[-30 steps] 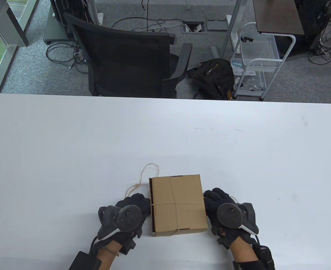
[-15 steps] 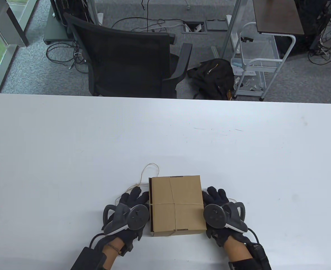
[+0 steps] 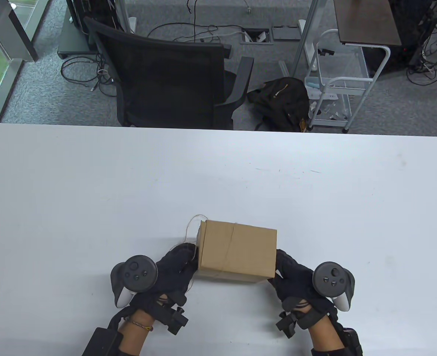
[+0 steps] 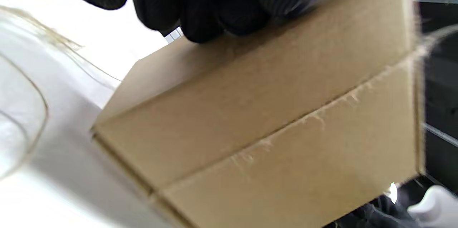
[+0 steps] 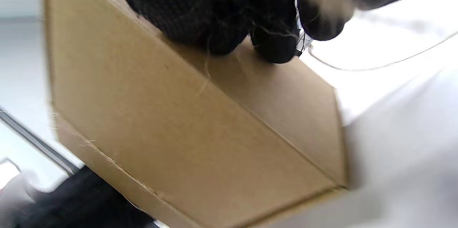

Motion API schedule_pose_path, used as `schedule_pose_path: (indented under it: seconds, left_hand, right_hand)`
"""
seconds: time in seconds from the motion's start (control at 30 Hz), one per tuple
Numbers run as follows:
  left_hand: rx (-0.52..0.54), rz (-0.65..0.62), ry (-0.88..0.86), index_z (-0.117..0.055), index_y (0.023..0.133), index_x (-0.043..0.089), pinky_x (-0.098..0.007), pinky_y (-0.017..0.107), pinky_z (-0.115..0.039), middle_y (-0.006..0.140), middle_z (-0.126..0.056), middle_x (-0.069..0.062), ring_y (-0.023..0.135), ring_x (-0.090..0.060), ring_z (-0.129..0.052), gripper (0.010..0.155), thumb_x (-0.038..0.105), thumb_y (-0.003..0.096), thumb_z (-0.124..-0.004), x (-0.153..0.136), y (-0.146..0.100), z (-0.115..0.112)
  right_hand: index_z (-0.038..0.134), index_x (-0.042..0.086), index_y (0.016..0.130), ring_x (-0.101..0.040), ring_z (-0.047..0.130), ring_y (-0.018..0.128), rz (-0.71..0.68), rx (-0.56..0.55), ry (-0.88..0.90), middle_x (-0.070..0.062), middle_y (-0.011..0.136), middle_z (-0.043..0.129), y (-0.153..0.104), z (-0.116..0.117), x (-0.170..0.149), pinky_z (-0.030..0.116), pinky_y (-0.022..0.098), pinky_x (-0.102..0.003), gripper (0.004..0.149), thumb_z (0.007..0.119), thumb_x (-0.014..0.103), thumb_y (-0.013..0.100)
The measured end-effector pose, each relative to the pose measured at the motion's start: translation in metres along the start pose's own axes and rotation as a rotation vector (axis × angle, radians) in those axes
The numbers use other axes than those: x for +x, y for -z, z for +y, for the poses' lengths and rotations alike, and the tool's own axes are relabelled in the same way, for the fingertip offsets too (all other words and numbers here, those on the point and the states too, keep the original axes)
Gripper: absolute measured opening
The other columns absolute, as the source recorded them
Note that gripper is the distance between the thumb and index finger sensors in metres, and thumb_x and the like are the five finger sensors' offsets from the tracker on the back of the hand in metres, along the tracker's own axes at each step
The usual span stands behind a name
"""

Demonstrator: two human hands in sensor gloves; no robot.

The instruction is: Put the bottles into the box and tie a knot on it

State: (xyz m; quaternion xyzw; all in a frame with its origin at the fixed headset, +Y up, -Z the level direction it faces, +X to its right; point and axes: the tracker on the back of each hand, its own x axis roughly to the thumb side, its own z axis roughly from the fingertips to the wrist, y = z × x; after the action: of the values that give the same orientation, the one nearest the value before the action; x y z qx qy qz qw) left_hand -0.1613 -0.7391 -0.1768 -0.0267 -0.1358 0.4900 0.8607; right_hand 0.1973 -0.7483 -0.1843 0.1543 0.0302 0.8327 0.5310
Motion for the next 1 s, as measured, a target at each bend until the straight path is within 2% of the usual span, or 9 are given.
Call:
schedule_pose_path:
  seconds: [0.07, 0.17, 0.27, 0.4, 0.57, 0.73, 0.83, 0.97, 1.0]
  left_hand:
    - [-0.005, 0.010, -0.032, -0.082, 0.088, 0.008, -0.068, 0.063, -0.074, 0.098, -0.088, -0.027, 0.088, -0.056, -0.089, 0.048, 0.040, 0.0522, -0.077, -0.001, 0.000, 0.001]
    - [0.016, 0.057, -0.057, -0.083, 0.086, 0.008, -0.062, 0.057, -0.084, 0.091, -0.092, -0.026, 0.076, -0.050, -0.101, 0.048, 0.042, 0.0519, -0.079, -0.002, 0.004, -0.003]
    - [-0.020, 0.102, -0.030, -0.083, 0.085, 0.008, -0.059, 0.053, -0.088, 0.087, -0.095, -0.026, 0.069, -0.045, -0.107, 0.048, 0.042, 0.0516, -0.080, -0.006, 0.011, -0.010]
    - [-0.048, 0.157, -0.099, -0.082, 0.088, 0.007, -0.062, 0.057, -0.083, 0.097, -0.089, -0.028, 0.076, -0.050, -0.101, 0.048, 0.040, 0.0521, -0.080, -0.015, 0.019, -0.016]
    - [-0.045, 0.203, -0.229, -0.084, 0.087, 0.007, -0.065, 0.061, -0.077, 0.103, -0.084, -0.026, 0.084, -0.053, -0.093, 0.048, 0.039, 0.0524, -0.080, -0.023, 0.017, -0.009]
    - [-0.005, 0.161, -0.282, -0.086, 0.087, 0.006, -0.073, 0.064, -0.068, 0.110, -0.076, -0.025, 0.092, -0.061, -0.081, 0.048, 0.039, 0.0522, -0.083, -0.012, 0.011, 0.001]
    - [0.012, 0.089, -0.089, -0.088, 0.087, 0.005, -0.076, 0.064, -0.063, 0.113, -0.072, -0.026, 0.098, -0.063, -0.073, 0.048, 0.037, 0.0512, -0.085, 0.005, 0.007, -0.003]
    - [0.063, -0.015, 0.412, -0.085, 0.091, 0.014, -0.072, 0.066, -0.066, 0.116, -0.074, -0.015, 0.098, -0.055, -0.079, 0.046, 0.039, 0.0512, -0.084, 0.028, 0.001, -0.019]
    - [0.071, -0.049, 0.511, -0.082, 0.092, 0.017, -0.072, 0.066, -0.066, 0.117, -0.074, -0.013, 0.098, -0.054, -0.081, 0.046, 0.040, 0.0518, -0.082, 0.031, 0.000, -0.023]
  right_hand:
    - [0.078, -0.005, 0.076, -0.061, 0.077, 0.075, 0.042, -0.016, 0.007, -0.036, 0.084, 0.083, -0.001, -0.001, 0.001, 0.066, 0.054, -0.071, 0.041, 0.075, 0.024, 0.047]
    - [0.080, -0.001, 0.071, -0.048, 0.094, 0.063, 0.085, -0.087, -0.043, -0.024, 0.068, 0.095, 0.000, -0.005, 0.001, 0.079, 0.047, -0.063, 0.040, 0.074, 0.030, 0.047]
    - [0.080, -0.002, 0.071, -0.043, 0.097, 0.058, 0.126, -0.089, -0.014, -0.017, 0.060, 0.097, 0.002, -0.008, -0.007, 0.081, 0.045, -0.061, 0.039, 0.075, 0.030, 0.048]
    - [0.079, -0.005, 0.073, -0.051, 0.089, 0.067, 0.202, -0.052, 0.043, -0.024, 0.069, 0.094, 0.004, -0.003, -0.025, 0.074, 0.050, -0.066, 0.040, 0.076, 0.026, 0.048]
    - [0.082, -0.005, 0.074, -0.054, 0.087, 0.069, 0.183, -0.017, 0.036, -0.027, 0.073, 0.094, 0.008, -0.002, -0.023, 0.072, 0.051, -0.068, 0.040, 0.079, 0.025, 0.047]
    - [0.083, -0.005, 0.077, -0.057, 0.081, 0.075, 0.083, 0.164, -0.096, -0.029, 0.084, 0.089, 0.007, -0.001, 0.005, 0.065, 0.055, -0.071, 0.039, 0.082, 0.019, 0.045]
    - [0.086, -0.004, 0.077, -0.056, 0.080, 0.077, -0.034, 0.128, -0.299, -0.028, 0.086, 0.088, 0.001, 0.000, 0.029, 0.062, 0.057, -0.072, 0.039, 0.084, 0.015, 0.044]
    - [0.090, 0.007, 0.079, -0.055, 0.068, 0.088, -0.258, -0.002, -0.704, -0.024, 0.099, 0.077, -0.009, 0.003, 0.055, 0.057, 0.061, -0.073, 0.039, 0.084, 0.020, 0.043]
    - [0.090, 0.008, 0.079, -0.055, 0.065, 0.090, -0.310, -0.012, -0.732, -0.023, 0.101, 0.075, -0.009, 0.005, 0.056, 0.056, 0.062, -0.073, 0.039, 0.084, 0.021, 0.043]
